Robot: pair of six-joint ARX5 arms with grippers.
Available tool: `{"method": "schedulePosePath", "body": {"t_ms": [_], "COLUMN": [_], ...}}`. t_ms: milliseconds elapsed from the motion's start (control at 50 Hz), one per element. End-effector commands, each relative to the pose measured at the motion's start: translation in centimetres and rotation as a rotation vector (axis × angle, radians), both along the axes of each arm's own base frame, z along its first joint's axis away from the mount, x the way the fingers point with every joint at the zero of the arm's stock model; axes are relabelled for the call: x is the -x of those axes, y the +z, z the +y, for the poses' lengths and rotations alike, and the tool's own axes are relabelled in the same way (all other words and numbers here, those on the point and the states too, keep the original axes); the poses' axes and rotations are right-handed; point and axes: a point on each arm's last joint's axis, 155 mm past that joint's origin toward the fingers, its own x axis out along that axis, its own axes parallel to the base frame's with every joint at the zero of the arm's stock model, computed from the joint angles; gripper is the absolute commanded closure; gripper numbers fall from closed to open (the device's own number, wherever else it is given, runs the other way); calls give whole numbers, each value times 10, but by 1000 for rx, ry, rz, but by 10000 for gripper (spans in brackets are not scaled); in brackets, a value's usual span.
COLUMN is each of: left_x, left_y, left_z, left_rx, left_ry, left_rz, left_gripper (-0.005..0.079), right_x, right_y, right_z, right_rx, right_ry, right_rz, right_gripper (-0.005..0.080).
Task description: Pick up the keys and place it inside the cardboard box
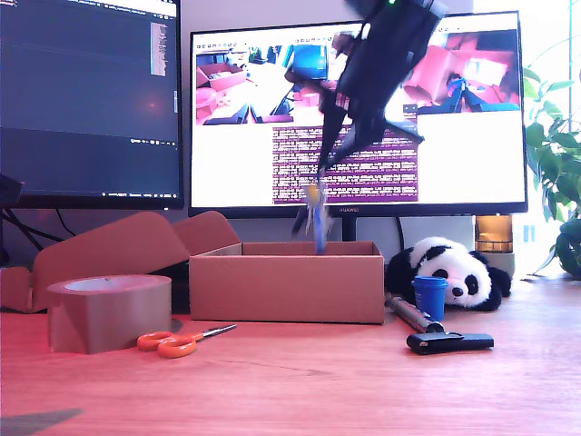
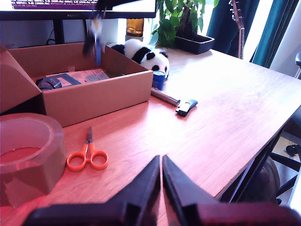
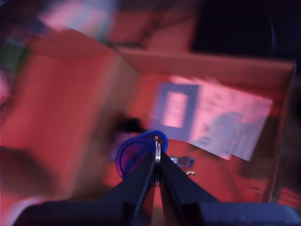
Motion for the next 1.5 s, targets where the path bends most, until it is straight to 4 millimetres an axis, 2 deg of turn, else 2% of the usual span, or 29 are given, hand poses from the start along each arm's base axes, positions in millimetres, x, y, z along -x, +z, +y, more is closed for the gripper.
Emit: {"method": "schedulePosePath", "body": {"t_ms": [0, 180, 340, 440, 620, 700, 840, 900, 940, 1000, 1040, 1160, 1480], "left_x": [0, 0, 0, 0, 0, 0, 0, 0, 0, 0, 0, 0, -3], "left_y": [-8, -7, -8, -7, -7, -8, -7, -7, -8, -8, -7, -6, -3], "left_z": [0, 0, 0, 0, 0, 0, 0, 0, 0, 0, 0, -1, 1], "left_rx": [-11, -11, -11, -11, -11, -11, -11, -11, -11, -11, -11, -9, -5], "left_ry": [-3, -3, -3, -3, -2, -2, -2, -2, -2, -2, -3, -3, 9], "left_rz": [6, 6, 6, 5, 5, 6, 6, 6, 6, 6, 5, 2, -13], "left_gripper": [765, 765, 765, 765, 765, 765, 765, 765, 765, 765, 765, 765, 765], "right_x": [-1, -2, -3, -7, -9, -6, 2, 8, 12, 18, 21, 34, 61], "right_y": [-28, -57, -62, -58, -56, -56, -58, -58, -58, -59, -56, -45, 20], "right_z": [2, 0, 0, 2, 5, 9, 13, 18, 20, 19, 18, 14, -25], "right_rx": [39, 75, 83, 73, 60, 44, 26, 16, 13, 23, 46, 111, 293], "right_ry": [0, -7, 2, 2, 6, 25, 54, 92, 117, 139, 171, 253, 293], "right_rz": [37, 83, 84, 63, 52, 66, 96, 112, 123, 138, 128, 104, -3], "right_gripper": [765, 765, 761, 705, 515, 480, 483, 520, 598, 774, 754, 765, 765]}}
